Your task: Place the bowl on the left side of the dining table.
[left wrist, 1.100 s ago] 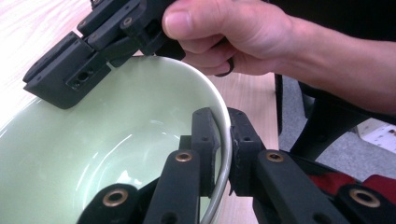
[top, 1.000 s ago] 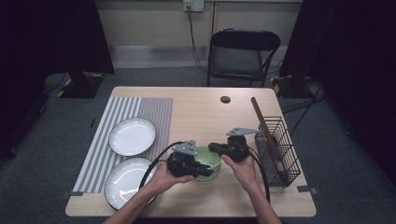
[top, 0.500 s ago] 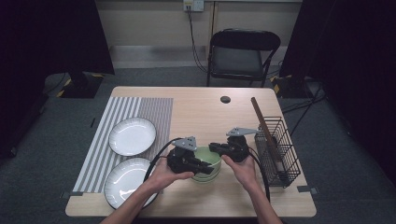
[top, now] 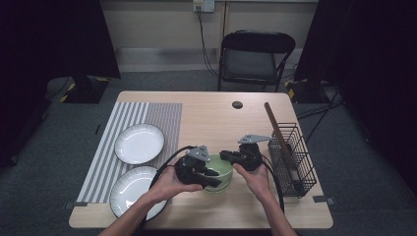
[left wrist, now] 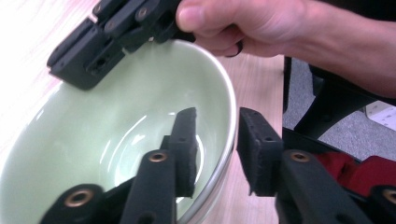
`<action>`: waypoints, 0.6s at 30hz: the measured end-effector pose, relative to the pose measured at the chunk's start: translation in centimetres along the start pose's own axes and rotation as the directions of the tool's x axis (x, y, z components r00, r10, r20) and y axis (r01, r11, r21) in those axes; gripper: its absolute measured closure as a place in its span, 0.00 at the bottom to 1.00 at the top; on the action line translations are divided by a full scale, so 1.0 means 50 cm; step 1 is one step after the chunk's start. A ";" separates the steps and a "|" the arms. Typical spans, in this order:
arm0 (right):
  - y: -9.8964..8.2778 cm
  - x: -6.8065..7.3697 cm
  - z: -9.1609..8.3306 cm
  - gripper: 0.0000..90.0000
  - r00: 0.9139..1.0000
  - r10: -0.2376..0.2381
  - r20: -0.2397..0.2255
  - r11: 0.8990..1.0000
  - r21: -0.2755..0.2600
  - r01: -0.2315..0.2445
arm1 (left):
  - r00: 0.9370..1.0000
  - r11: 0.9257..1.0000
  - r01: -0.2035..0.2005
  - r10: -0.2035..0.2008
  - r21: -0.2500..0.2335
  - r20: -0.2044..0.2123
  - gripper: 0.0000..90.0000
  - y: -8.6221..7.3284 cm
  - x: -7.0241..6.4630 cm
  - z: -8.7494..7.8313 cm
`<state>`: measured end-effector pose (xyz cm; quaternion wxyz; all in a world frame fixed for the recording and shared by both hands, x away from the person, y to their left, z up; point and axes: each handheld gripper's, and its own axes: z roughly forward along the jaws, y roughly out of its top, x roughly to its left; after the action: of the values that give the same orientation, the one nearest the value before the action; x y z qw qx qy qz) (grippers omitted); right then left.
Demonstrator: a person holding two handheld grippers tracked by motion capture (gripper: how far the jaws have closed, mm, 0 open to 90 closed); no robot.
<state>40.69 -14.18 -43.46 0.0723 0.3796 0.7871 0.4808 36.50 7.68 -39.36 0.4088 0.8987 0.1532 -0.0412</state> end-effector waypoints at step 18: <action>0.000 -0.002 0.001 0.93 1.000 0.003 -0.008 1.000 -0.001 -0.003 | 0.998 0.996 -0.063 0.063 0.067 -0.001 0.91 0.021 -0.013 0.036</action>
<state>40.77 -14.21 -43.52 0.0686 0.3787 0.7866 0.4829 36.31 5.53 -39.70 0.3795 0.9163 0.1241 -0.0319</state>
